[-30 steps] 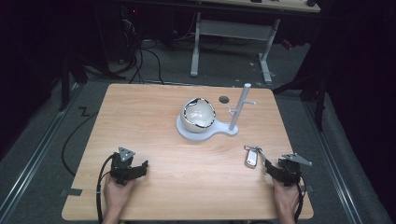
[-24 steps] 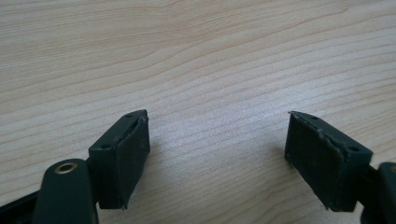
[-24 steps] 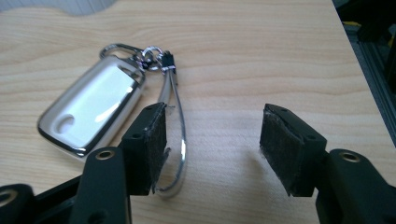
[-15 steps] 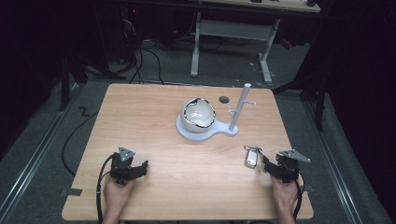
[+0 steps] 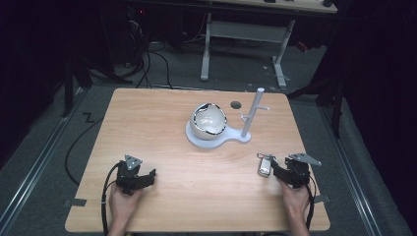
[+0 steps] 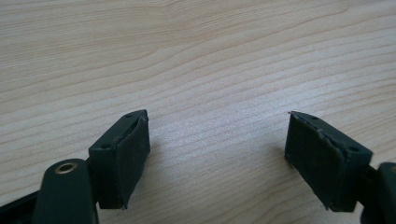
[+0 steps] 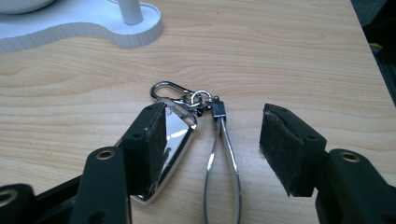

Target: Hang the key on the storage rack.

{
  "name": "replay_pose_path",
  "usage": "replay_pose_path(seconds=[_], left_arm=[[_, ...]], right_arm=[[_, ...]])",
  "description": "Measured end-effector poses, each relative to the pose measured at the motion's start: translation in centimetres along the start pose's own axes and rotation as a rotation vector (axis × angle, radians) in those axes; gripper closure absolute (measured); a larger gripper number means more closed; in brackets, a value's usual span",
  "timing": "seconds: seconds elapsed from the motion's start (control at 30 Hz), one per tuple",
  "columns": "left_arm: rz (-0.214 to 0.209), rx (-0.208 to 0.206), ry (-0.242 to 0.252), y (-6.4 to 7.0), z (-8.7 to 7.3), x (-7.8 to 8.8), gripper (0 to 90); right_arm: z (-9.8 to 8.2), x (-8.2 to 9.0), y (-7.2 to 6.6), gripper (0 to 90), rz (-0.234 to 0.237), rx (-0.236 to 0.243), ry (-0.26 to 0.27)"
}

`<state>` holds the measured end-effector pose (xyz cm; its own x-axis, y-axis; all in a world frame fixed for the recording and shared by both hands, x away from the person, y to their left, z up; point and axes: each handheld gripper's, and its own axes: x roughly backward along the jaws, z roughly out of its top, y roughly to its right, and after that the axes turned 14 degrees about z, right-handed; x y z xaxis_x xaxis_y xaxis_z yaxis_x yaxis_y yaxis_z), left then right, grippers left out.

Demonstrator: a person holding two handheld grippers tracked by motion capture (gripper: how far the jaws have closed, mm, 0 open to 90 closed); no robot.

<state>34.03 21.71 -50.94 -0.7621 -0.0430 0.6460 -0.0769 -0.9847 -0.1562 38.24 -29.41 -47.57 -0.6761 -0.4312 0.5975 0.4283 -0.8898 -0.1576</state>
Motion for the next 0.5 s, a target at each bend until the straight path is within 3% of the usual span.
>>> replay_pose_path(seconds=[0.5], left_arm=[[0.0,0.0,0.0,0.0,0.0,0.0,22.4]], right_arm=[[0.6,-1.3,-2.2,44.2,0.058,0.056,-0.046]])
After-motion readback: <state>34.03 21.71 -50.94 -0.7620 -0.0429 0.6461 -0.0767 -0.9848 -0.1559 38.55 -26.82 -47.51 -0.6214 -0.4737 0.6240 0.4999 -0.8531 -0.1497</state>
